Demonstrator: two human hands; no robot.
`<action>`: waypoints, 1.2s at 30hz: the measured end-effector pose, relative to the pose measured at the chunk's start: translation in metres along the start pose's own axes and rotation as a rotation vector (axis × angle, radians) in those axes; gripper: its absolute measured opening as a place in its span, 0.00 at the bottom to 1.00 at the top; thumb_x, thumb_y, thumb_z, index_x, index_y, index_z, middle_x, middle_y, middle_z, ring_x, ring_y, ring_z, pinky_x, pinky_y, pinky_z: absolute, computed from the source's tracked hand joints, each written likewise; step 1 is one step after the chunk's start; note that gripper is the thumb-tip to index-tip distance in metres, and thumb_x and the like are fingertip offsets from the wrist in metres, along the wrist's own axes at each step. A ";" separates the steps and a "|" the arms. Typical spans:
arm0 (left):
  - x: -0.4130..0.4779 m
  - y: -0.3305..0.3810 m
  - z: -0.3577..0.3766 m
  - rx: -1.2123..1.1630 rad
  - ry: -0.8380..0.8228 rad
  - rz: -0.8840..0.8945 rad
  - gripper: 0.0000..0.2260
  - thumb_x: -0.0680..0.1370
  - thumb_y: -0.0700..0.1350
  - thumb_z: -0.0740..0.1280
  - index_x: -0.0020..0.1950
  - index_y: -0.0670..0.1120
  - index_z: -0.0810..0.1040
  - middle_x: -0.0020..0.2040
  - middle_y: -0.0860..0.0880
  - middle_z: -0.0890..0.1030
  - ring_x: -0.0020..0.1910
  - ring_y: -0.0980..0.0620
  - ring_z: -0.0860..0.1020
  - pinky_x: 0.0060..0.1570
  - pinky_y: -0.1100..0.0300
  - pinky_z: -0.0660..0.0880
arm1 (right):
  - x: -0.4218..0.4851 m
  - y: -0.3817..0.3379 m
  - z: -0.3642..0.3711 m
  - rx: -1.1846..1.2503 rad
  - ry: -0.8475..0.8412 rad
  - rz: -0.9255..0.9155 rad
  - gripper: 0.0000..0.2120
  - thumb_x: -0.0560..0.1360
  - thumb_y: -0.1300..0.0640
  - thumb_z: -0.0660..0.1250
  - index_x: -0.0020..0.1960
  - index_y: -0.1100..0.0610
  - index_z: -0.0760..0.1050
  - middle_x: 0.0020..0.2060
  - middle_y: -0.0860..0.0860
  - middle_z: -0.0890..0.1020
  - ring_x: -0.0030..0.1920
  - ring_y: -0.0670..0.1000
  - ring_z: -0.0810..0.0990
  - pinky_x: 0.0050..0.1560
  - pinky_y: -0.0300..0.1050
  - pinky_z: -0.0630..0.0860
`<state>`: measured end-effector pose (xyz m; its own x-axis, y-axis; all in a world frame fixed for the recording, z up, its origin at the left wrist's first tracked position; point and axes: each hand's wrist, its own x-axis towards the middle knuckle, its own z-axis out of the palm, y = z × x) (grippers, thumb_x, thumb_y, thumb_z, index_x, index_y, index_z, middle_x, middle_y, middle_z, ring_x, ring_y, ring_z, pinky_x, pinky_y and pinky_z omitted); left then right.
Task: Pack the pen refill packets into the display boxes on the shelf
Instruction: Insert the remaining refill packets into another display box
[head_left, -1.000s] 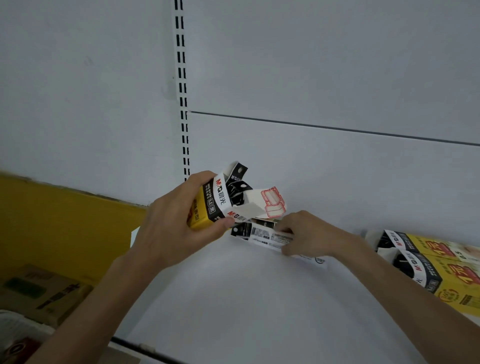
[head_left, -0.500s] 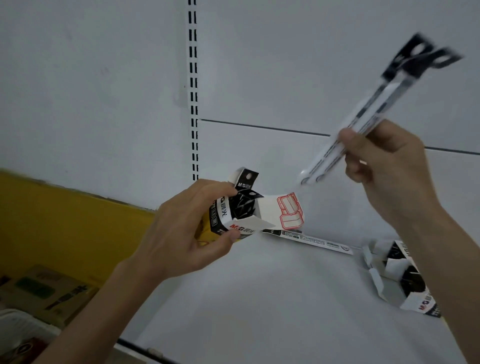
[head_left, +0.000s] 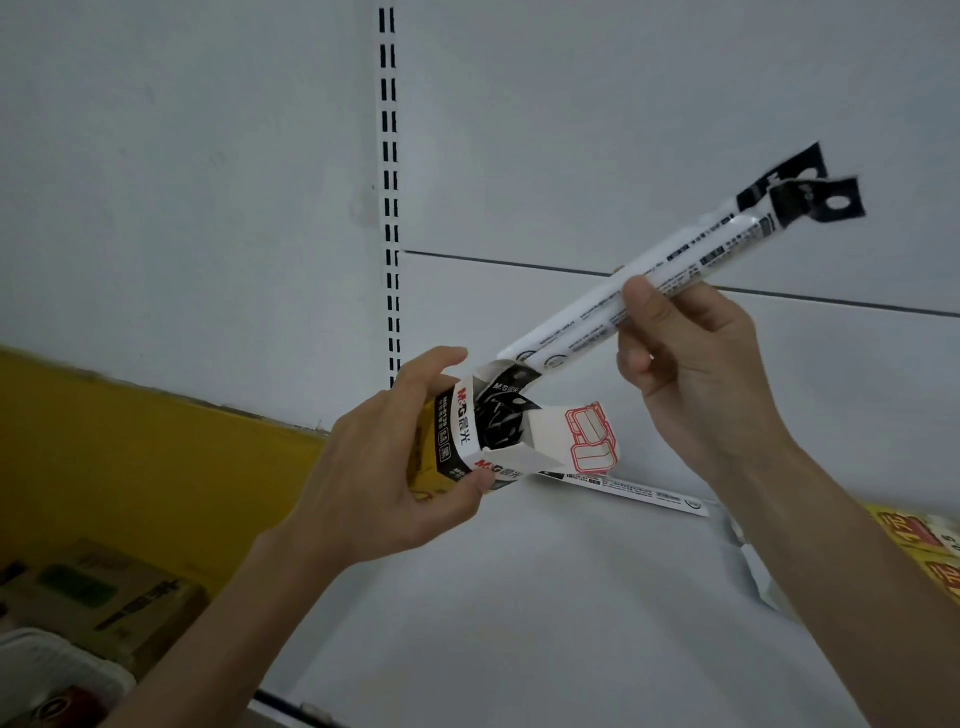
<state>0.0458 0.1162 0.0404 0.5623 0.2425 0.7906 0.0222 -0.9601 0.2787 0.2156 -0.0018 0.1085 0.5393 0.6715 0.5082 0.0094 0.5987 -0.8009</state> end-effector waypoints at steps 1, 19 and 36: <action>0.000 0.000 0.000 -0.007 0.000 -0.008 0.30 0.67 0.59 0.65 0.66 0.57 0.58 0.51 0.65 0.72 0.46 0.53 0.78 0.37 0.58 0.79 | 0.000 -0.001 -0.001 -0.019 0.007 -0.004 0.06 0.58 0.52 0.73 0.30 0.54 0.79 0.26 0.47 0.76 0.23 0.44 0.67 0.24 0.35 0.60; 0.008 0.004 0.000 0.065 -0.060 0.013 0.26 0.70 0.55 0.61 0.66 0.50 0.63 0.54 0.51 0.75 0.43 0.52 0.77 0.35 0.52 0.77 | 0.004 -0.008 -0.018 -0.057 0.029 -0.054 0.08 0.59 0.50 0.72 0.30 0.53 0.76 0.26 0.46 0.74 0.22 0.44 0.62 0.27 0.39 0.55; 0.013 0.009 0.001 0.091 -0.230 0.003 0.14 0.73 0.55 0.57 0.58 0.61 0.66 0.53 0.56 0.70 0.41 0.53 0.74 0.35 0.56 0.75 | 0.008 -0.002 -0.020 -0.002 -0.053 0.030 0.06 0.58 0.51 0.72 0.31 0.52 0.79 0.28 0.46 0.77 0.26 0.44 0.71 0.25 0.34 0.67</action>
<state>0.0540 0.1108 0.0526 0.7354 0.2116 0.6438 0.0887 -0.9719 0.2181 0.2368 -0.0067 0.1079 0.4942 0.7113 0.4998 -0.0047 0.5771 -0.8167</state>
